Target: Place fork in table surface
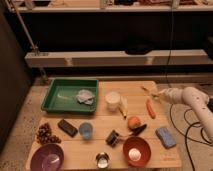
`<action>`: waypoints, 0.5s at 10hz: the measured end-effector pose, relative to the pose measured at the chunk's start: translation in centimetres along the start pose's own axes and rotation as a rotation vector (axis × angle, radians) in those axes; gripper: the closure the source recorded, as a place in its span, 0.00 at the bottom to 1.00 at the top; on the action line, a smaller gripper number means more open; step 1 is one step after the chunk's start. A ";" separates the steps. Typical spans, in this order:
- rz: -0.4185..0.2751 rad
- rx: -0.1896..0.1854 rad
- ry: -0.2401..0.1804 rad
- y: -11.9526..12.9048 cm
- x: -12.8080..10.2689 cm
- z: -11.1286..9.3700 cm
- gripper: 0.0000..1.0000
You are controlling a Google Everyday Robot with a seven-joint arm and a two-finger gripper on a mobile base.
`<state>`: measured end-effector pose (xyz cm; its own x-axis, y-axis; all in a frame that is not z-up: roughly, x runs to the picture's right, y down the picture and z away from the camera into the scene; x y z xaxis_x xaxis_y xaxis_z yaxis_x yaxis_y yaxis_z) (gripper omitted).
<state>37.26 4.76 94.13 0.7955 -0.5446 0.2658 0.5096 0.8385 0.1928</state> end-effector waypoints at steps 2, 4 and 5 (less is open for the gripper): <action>-0.007 -0.006 -0.010 0.1 -0.7 0.1 0.20; -0.012 -0.014 -0.003 -0.2 -0.9 0.1 0.20; -0.020 -0.020 0.010 -0.6 -0.8 0.1 0.20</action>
<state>36.31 4.72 93.87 0.7882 -0.5612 0.2526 0.5320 0.8276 0.1788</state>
